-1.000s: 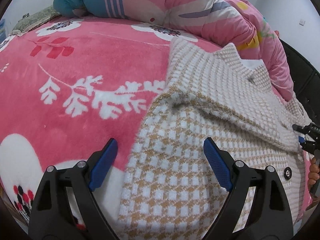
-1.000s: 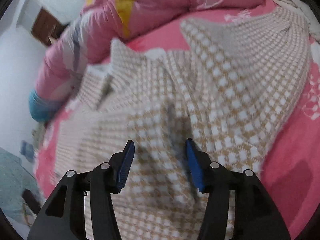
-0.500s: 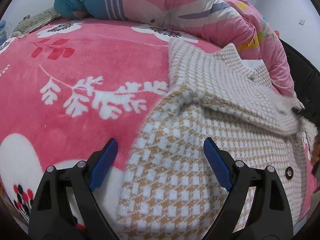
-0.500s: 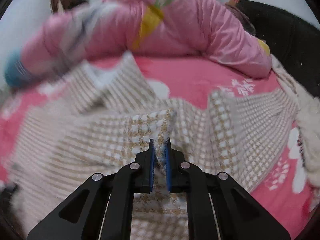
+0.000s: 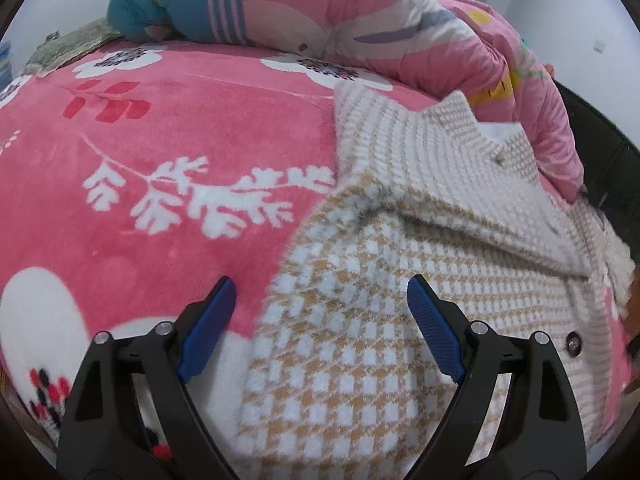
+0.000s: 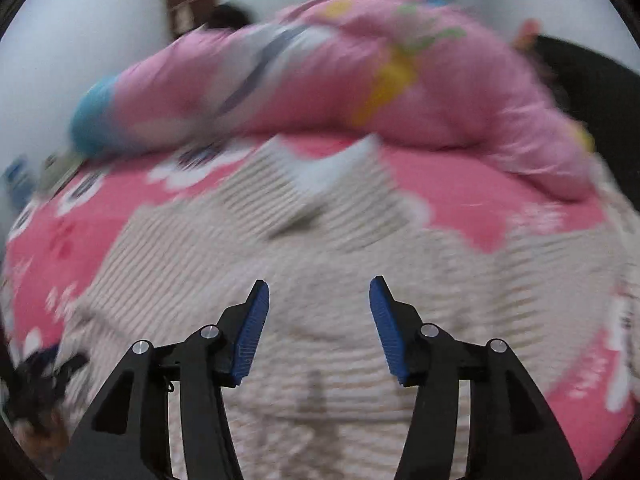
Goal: Fold large clothes
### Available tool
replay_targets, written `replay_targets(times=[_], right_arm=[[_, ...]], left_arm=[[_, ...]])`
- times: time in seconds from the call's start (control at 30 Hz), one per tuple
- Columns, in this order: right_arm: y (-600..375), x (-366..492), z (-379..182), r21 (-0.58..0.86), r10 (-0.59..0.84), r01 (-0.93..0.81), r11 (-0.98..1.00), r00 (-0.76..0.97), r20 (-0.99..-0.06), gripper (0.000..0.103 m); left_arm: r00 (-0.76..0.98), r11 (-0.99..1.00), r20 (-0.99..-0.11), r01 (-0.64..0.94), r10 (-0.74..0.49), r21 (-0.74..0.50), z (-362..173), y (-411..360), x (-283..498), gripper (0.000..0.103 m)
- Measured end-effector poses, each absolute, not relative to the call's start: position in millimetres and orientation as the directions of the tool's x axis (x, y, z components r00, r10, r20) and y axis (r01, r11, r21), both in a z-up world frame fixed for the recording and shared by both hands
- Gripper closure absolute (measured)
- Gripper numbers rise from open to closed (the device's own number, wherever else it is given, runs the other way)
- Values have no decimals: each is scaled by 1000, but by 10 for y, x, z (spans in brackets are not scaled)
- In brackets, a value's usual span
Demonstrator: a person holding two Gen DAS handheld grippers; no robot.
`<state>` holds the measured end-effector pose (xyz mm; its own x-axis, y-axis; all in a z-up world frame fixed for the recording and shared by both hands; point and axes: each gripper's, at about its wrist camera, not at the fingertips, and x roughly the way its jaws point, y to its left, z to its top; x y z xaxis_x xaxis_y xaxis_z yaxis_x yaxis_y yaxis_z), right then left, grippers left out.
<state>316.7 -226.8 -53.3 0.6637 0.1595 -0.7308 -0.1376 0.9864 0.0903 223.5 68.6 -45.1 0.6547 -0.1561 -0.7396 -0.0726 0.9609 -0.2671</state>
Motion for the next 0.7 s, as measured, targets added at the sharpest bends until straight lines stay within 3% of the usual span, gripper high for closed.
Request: replay_targets(times=[0.1, 0.33, 0.43, 0.5, 0.57, 0.7], right_arm=[[-2322, 3211, -1076, 98, 164, -148, 984, 551, -818, 51], [-2368, 3258, -682, 182, 237, -151, 972, 604, -761, 52], [-2334, 3387, -728, 150, 203, -137, 979, 617, -760, 52], [-2384, 3492, -1014, 118, 156, -102, 988, 575, -803, 51], [-2432, 3500, -1131, 157, 203, -130, 979, 581, -788, 51], [-2567, 3470, -904, 145, 188, -120, 982, 582, -791, 51]], left_arm=[[699, 961, -704, -88, -127, -261, -192, 798, 2144, 20], [722, 952, -642, 73, -257, -299, 369, 570, 2744, 20], [662, 947, -691, 100, -292, -304, 196, 310, 3239, 20], [596, 969, -767, 90, -238, -231, -117, 130, 3616, 20], [521, 987, -839, 49, -154, -151, -478, 121, 3837, 21], [552, 991, -824, 86, -132, -101, -449, 98, 3811, 20]])
